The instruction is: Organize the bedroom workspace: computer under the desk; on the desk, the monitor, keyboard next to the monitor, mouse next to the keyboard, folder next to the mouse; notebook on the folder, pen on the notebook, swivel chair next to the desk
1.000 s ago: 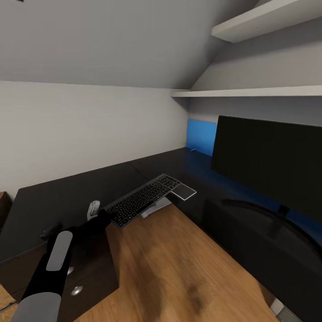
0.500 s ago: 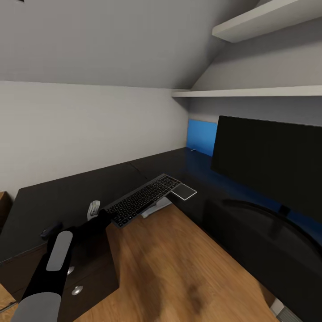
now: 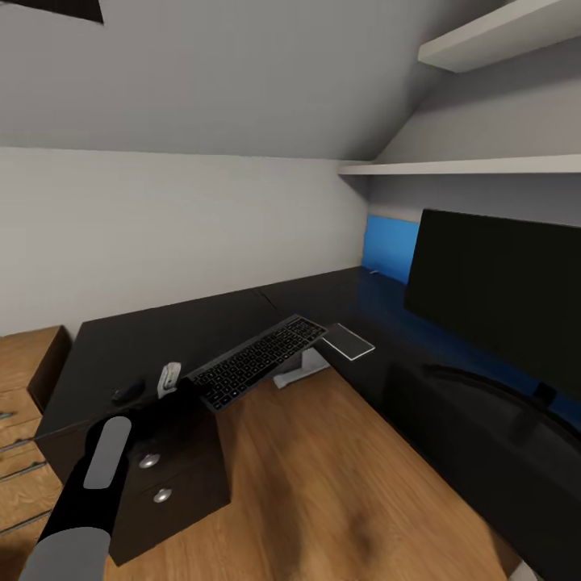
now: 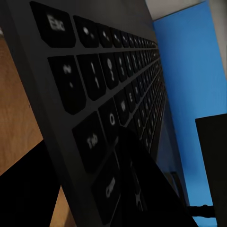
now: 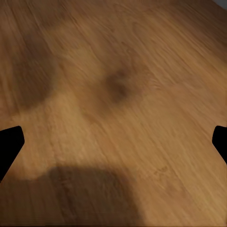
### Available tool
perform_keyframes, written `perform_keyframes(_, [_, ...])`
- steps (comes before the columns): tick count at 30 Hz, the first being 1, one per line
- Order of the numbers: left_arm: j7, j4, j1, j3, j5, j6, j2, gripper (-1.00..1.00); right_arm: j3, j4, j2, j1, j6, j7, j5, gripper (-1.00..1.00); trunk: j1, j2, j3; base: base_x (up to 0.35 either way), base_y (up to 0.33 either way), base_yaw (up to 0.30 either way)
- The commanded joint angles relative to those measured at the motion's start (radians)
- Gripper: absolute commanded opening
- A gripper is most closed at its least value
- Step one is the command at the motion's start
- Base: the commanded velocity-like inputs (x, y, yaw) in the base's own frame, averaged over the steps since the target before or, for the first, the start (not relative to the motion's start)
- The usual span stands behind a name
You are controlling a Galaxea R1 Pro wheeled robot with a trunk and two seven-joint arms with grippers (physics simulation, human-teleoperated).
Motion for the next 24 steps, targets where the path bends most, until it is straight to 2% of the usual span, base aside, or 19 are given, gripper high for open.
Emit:
perform_keyframes(1, [-0.007, 0.000, -0.001, 0.002, -0.002, 0.006, 0.000, -1.00, 0.004, 0.001, 0.001, -0.001, -0.002, -0.010, 0.007, 1.00, 0.000, -0.001, -0.001, -0.178, -0.255, 0.267])
perform_keyframes(6, [-0.007, -0.008, -0.001, 0.002, -0.005, 0.007, 0.000, -1.00, 0.005, 0.001, 0.004, -0.001, -0.002, -0.010, 0.007, 1.00, 0.000, -0.001, -0.003, -0.150, -0.179, 0.234])
perform_keyframes(12, [-0.006, -0.022, -0.001, 0.004, -0.012, 0.006, 0.008, -1.00, 0.005, 0.001, 0.004, -0.001, -0.002, -0.009, 0.007, 1.00, 0.000, -0.001, -0.003, -0.010, -0.011, 0.040])
perform_keyframes(17, [-0.006, -0.024, -0.001, 0.004, -0.011, 0.008, 0.025, -1.00, 0.005, 0.001, 0.004, -0.001, -0.002, -0.010, 0.006, 1.00, -0.020, 0.034, 0.013, -0.001, -0.001, 0.004])
perform_keyframes(24, [-0.003, -0.040, -0.001, 0.003, -0.012, 0.009, 0.029, -1.00, 0.004, 0.001, 0.005, -0.001, -0.002, -0.010, 0.006, 1.00, -0.046, 0.083, 0.034, 0.000, 0.000, 0.045])
